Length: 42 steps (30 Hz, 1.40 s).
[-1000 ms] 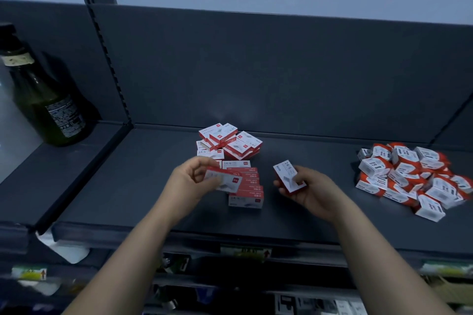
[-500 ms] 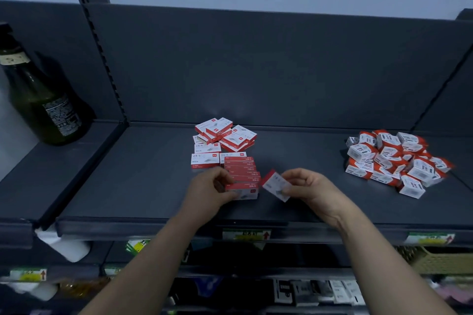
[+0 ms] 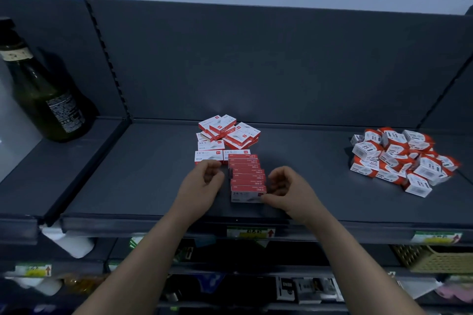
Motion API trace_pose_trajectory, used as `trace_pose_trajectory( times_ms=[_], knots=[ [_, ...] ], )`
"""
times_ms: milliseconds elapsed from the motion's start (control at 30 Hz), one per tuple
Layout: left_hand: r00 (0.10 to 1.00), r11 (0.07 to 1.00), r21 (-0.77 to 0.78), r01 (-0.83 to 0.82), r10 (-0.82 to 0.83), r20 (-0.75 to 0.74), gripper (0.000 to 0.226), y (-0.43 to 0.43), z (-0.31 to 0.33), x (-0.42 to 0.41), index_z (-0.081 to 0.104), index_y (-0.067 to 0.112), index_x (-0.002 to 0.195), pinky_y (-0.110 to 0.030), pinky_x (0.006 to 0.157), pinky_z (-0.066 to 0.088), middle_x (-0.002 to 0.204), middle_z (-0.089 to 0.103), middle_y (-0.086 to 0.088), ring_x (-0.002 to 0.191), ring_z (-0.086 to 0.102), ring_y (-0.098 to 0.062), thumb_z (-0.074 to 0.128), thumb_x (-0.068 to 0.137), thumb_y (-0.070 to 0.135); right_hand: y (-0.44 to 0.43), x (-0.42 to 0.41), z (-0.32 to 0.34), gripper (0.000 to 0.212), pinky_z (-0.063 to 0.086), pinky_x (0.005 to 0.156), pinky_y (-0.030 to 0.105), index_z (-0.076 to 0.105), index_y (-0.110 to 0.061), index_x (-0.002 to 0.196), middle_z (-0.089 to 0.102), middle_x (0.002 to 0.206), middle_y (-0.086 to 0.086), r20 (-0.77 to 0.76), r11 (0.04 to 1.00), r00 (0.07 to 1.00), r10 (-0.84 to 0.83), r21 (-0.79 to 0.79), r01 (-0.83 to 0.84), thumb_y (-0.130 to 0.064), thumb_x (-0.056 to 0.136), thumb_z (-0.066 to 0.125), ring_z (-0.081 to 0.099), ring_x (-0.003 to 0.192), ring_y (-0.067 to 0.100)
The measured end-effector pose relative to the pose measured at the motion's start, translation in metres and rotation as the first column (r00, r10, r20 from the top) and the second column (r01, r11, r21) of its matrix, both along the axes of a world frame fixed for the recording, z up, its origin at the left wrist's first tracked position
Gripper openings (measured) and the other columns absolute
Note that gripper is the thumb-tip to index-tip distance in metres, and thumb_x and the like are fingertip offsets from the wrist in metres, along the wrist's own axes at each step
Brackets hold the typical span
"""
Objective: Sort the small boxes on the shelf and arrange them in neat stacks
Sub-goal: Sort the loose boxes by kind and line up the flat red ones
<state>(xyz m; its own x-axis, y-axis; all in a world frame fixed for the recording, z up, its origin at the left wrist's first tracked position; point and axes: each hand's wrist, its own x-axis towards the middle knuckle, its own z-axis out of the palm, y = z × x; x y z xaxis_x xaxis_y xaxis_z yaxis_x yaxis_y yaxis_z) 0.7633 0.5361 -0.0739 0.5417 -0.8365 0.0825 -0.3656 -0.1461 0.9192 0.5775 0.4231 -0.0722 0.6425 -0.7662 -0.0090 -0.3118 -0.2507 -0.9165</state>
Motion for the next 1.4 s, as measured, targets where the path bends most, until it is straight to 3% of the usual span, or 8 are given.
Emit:
trace_pose_trajectory(
  times_ms=[200, 300, 467, 633, 833, 967, 1200, 1400],
  knots=[
    [0.975, 0.992, -0.008, 0.128, -0.127, -0.180, 0.025, -0.014, 0.016, -0.023, 0.046, 0.045, 0.108, -0.007, 0.080, 0.040, 0.104, 0.054, 0.029, 0.093, 0.053, 0.013, 0.035, 0.103, 0.023, 0.001, 0.019, 0.004, 0.062, 0.028, 0.110, 0.026, 0.020, -0.026, 0.150, 0.029, 0.148, -0.016, 0.073, 0.963, 0.997, -0.015, 0.268, -0.005, -0.025, 0.096, 0.049, 0.034, 0.132, 0.000],
    [0.941, 0.984, -0.007, 0.178, -0.173, -0.290, 0.025, -0.021, 0.013, -0.030, 0.035, 0.047, 0.119, -0.003, 0.069, 0.035, 0.101, 0.047, 0.032, 0.088, 0.049, 0.015, 0.033, 0.104, 0.027, 0.007, 0.031, 0.005, 0.042, 0.043, 0.089, 0.018, 0.031, -0.047, 0.133, 0.057, 0.124, -0.018, 0.109, 0.936, 0.993, 0.039, 0.344, -0.074, -0.024, 0.100, 0.041, 0.059, 0.101, -0.004],
    [0.947, 0.987, 0.013, 0.162, -0.152, -0.283, 0.037, -0.022, 0.010, -0.031, 0.029, 0.041, 0.138, -0.006, 0.079, 0.034, 0.116, 0.044, 0.026, 0.100, 0.047, 0.007, 0.032, 0.104, 0.028, 0.009, 0.035, 0.010, 0.037, 0.048, 0.077, 0.015, 0.042, -0.055, 0.103, 0.064, 0.104, -0.019, 0.121, 0.930, 0.987, 0.107, 0.340, -0.143, -0.018, 0.101, 0.037, 0.064, 0.095, 0.001],
    [1.000, 1.000, 0.017, 0.011, -0.011, -0.003, 0.014, -0.026, 0.018, -0.011, 0.053, 0.025, 0.104, -0.002, 0.068, 0.039, 0.097, 0.059, 0.020, 0.087, 0.056, 0.002, 0.039, 0.102, 0.021, -0.022, 0.027, 0.009, 0.057, 0.025, 0.105, 0.022, 0.022, -0.025, 0.150, 0.028, 0.151, -0.013, -0.006, 0.985, 1.000, -0.025, 0.169, 0.026, -0.032, 0.099, 0.044, 0.031, 0.134, 0.004],
    [0.883, 0.939, 0.221, -0.265, 0.145, 0.446, 0.047, -0.043, 0.011, 0.046, 0.046, 0.020, 0.138, -0.034, 0.097, 0.038, 0.128, 0.047, -0.008, 0.119, 0.045, -0.027, 0.055, 0.093, 0.028, -0.090, 0.048, 0.002, 0.050, 0.031, 0.112, 0.034, 0.039, -0.014, 0.142, 0.042, 0.147, 0.004, -0.165, 0.966, 0.970, -0.177, -0.217, 0.140, -0.028, 0.096, 0.050, 0.040, 0.133, 0.018],
    [0.894, 0.896, 0.398, -0.196, -0.004, 0.448, 0.049, -0.047, 0.004, 0.060, 0.045, 0.025, 0.139, -0.030, 0.101, 0.033, 0.129, 0.040, -0.008, 0.121, 0.041, -0.026, 0.057, 0.092, 0.033, -0.115, 0.074, 0.004, 0.054, 0.035, 0.109, 0.035, 0.039, -0.011, 0.142, 0.044, 0.144, 0.008, -0.277, 0.956, 0.951, -0.138, -0.289, 0.054, -0.030, 0.094, 0.054, 0.043, 0.130, 0.022],
    [0.872, 0.928, 0.328, -0.177, -0.006, 0.489, 0.047, -0.045, -0.004, 0.069, 0.054, 0.020, 0.129, -0.025, 0.091, 0.042, 0.121, 0.048, -0.002, 0.109, 0.054, -0.019, 0.068, 0.085, 0.025, -0.133, 0.109, -0.001, 0.027, 0.043, 0.075, 0.028, 0.061, -0.012, 0.111, 0.056, 0.113, 0.003, -0.339, 0.955, 0.939, -0.054, -0.293, -0.050, -0.030, 0.090, 0.061, 0.054, 0.094, 0.015],
    [0.915, 0.907, 0.370, -0.200, 0.038, 0.403, 0.033, -0.040, -0.001, 0.070, 0.058, 0.022, 0.107, -0.023, 0.078, 0.040, 0.107, 0.044, 0.003, 0.093, 0.055, -0.015, 0.074, 0.079, 0.031, -0.138, 0.106, -0.003, 0.028, 0.046, 0.074, 0.026, 0.060, -0.013, 0.110, 0.063, 0.105, -0.003, -0.131, 0.982, 0.979, -0.156, -0.127, 0.140, -0.025, 0.085, 0.067, 0.059, 0.091, 0.012]
  ],
)
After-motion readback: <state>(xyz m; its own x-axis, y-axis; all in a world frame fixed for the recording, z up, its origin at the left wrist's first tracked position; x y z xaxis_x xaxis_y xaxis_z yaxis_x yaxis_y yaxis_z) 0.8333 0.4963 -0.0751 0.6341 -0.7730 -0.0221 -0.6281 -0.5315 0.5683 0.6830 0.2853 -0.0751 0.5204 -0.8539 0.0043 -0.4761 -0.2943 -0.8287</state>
